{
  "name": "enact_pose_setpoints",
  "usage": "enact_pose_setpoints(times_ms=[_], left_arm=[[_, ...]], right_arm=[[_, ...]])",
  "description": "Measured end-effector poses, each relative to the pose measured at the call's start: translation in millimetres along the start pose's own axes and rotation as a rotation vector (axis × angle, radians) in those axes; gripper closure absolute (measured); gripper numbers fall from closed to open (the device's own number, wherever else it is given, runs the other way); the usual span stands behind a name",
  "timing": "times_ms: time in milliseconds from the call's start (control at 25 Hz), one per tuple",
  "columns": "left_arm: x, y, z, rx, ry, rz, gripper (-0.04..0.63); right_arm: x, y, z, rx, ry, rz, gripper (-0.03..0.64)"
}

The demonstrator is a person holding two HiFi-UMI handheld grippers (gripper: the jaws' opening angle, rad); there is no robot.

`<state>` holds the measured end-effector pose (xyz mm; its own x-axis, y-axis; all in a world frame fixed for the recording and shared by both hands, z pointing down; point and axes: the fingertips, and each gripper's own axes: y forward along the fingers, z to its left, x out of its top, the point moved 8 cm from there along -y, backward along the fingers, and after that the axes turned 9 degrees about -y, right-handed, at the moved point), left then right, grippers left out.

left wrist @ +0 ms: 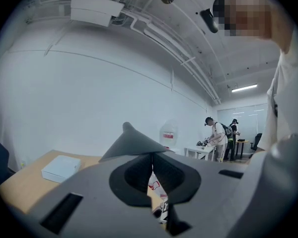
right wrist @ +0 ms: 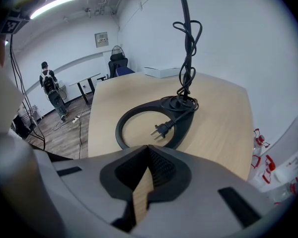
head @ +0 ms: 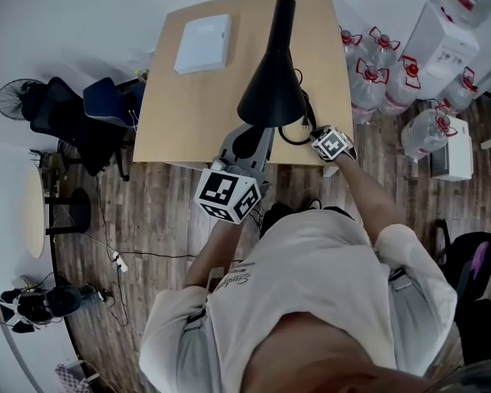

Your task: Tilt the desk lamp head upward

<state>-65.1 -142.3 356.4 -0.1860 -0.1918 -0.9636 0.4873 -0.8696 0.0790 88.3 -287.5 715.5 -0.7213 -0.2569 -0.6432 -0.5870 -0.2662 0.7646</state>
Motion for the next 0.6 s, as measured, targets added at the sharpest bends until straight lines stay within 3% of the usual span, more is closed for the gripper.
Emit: enact_pose_setpoints(times_ms=[440, 600], left_arm=[[35.3, -0.7, -6.0, -0.029, -0.025, -0.030, 0.580], [49.9, 1.0, -8.3, -0.049, -0.014, -0.055, 0.580]], right_arm=[[1.7, -3.1, -2.0, -0.002, 0.077, -0.002, 0.621], [3.5, -2.2, -0.2, -0.004, 0.052, 0.018, 0.621]])
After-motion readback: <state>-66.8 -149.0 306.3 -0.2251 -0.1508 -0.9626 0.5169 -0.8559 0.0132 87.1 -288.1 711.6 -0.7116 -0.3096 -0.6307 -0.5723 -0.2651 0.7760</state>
